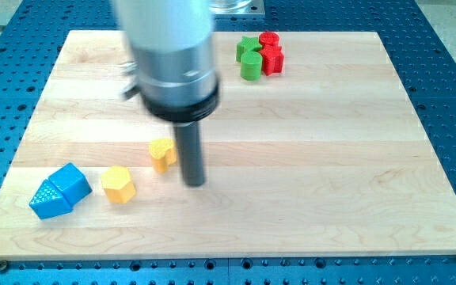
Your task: Push the heart to the cube
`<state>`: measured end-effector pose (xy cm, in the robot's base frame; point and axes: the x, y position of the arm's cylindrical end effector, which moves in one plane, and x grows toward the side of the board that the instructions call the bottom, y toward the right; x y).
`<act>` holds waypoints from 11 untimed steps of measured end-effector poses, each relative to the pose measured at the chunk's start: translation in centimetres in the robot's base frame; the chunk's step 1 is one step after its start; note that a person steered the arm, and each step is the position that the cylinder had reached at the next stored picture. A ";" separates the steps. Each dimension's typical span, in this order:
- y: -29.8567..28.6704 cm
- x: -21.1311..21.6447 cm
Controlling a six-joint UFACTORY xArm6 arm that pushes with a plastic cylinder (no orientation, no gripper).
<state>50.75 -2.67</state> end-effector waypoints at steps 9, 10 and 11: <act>-13.5 -2.4; -13.5 -2.4; -13.5 -2.4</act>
